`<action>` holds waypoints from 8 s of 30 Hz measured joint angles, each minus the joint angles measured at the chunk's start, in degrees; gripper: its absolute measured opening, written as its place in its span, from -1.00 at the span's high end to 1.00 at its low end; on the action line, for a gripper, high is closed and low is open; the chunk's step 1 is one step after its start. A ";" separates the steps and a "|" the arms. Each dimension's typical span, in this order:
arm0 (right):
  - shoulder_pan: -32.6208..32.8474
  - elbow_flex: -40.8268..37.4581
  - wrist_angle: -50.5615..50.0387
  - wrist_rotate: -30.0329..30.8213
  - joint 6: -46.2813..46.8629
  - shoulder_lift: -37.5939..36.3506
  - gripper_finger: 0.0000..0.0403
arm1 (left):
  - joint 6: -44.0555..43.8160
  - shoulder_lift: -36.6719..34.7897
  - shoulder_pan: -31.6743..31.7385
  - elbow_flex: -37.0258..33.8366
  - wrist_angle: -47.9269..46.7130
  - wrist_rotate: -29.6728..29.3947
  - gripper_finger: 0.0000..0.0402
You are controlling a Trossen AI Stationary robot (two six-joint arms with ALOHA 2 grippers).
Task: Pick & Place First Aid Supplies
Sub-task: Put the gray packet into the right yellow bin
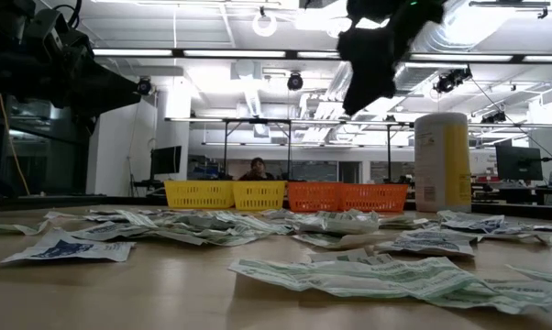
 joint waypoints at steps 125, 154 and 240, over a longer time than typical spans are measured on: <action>19.55 -36.88 1.53 3.60 25.47 -5.53 0.39 | 0.00 0.01 0.00 -0.02 0.00 -0.01 0.49; 19.55 -39.77 4.27 5.73 32.03 -11.20 0.98 | 0.00 -0.01 0.00 -0.01 -0.01 -0.01 0.49; -12.32 29.46 12.49 -6.81 15.04 37.29 0.33 | 0.00 0.00 0.00 -0.01 -0.02 0.16 0.49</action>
